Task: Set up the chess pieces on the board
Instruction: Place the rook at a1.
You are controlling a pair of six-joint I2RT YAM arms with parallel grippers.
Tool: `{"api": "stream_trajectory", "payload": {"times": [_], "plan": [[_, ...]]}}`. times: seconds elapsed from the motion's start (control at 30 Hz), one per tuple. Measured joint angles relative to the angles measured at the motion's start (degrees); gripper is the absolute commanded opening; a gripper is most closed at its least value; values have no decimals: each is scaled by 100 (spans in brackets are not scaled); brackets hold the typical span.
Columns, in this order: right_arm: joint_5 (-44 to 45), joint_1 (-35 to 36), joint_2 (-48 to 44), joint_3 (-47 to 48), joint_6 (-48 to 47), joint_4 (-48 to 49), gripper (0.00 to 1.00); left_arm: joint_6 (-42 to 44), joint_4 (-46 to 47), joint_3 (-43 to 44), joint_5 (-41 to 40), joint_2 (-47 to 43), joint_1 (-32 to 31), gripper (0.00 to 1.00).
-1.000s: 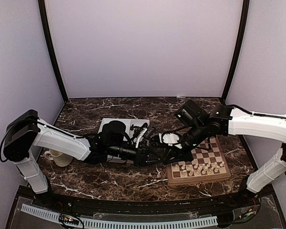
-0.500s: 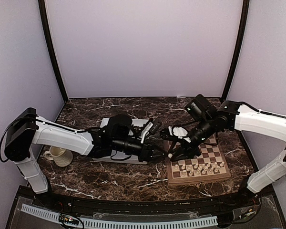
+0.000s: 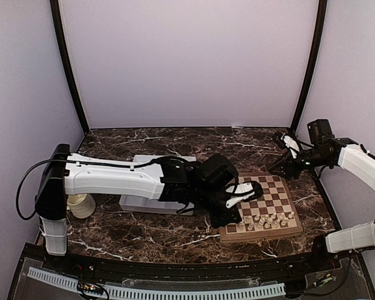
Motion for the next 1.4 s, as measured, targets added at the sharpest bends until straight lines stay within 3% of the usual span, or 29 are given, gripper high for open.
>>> {"api": "stream_trajectory", "payload": {"times": [0.2, 0.47, 1.17, 1.4], "plan": [[98, -271, 0, -227, 413, 540, 46, 551, -1403, 1067, -957, 999, -345, 5], [98, -271, 0, -238, 494, 769, 47, 616, -2238, 1661, -1582, 1488, -409, 5], [83, -271, 0, -293, 487, 809, 48, 667, -2369, 2046, -1801, 1888, -393, 7], [72, -271, 9, -302, 470, 807, 49, 697, -2356, 2153, -1805, 1967, -393, 12]]}}
